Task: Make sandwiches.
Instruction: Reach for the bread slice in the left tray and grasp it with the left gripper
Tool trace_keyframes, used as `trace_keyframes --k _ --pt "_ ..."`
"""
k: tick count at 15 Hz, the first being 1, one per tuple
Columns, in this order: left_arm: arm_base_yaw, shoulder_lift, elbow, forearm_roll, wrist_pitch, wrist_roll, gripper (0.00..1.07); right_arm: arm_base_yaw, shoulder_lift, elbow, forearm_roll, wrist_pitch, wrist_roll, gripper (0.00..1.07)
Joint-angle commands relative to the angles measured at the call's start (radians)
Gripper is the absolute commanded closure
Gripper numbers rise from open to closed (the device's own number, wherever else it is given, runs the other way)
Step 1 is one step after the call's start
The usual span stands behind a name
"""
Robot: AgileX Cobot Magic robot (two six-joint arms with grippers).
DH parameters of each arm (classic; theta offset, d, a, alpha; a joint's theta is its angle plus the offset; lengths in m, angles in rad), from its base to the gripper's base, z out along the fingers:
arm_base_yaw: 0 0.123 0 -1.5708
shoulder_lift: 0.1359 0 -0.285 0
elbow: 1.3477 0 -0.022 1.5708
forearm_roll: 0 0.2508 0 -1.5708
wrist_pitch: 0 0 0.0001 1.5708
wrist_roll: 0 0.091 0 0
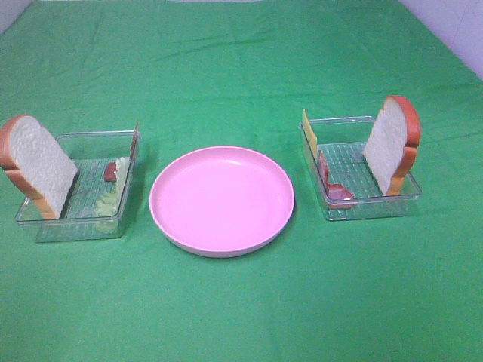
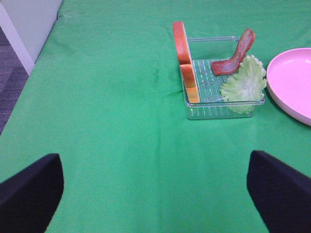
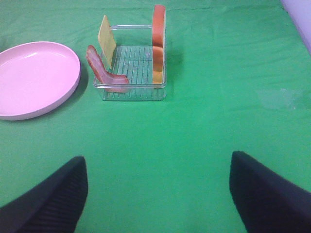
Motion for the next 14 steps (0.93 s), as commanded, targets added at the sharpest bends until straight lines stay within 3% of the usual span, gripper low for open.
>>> trace_keyframes --k 1,14 --pt "0.002 -0.018 0.002 -0.009 -0.008 0.001 0.1 -0.005 -0.015 0.003 -0.004 -0.009 -0.002 0.31" --pt "0.002 -0.018 0.002 -0.009 -0.008 0.001 0.1 -0.005 -0.015 0.003 -0.004 -0.009 -0.002 0.31"
